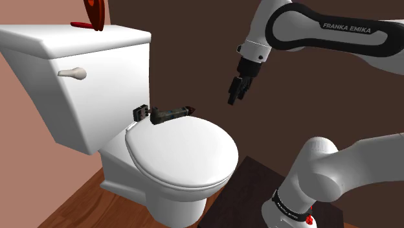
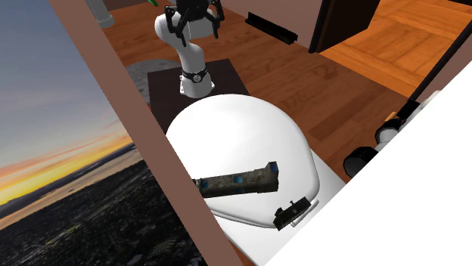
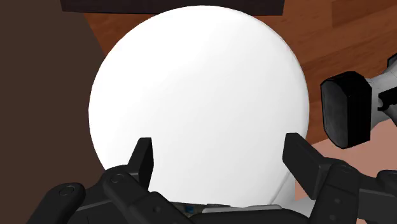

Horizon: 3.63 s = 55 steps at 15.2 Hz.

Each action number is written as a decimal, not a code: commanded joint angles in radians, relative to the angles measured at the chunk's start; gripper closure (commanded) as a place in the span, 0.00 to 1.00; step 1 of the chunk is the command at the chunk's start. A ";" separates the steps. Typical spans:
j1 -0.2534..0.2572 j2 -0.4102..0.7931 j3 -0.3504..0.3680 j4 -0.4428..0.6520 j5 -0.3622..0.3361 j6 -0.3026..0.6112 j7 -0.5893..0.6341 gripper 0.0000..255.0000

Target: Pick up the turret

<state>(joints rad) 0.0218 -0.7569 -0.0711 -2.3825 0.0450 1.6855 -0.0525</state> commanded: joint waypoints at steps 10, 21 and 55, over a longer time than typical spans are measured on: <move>0.080 0.309 -0.155 0.096 -0.073 0.195 -0.429 0.00; 0.153 0.751 -0.240 0.371 -0.011 0.342 -0.932 0.00; 0.138 1.179 -0.167 0.726 0.057 0.412 -1.330 1.00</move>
<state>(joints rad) 0.1574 0.4294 -0.2379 -1.6597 0.1038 2.1072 -1.3857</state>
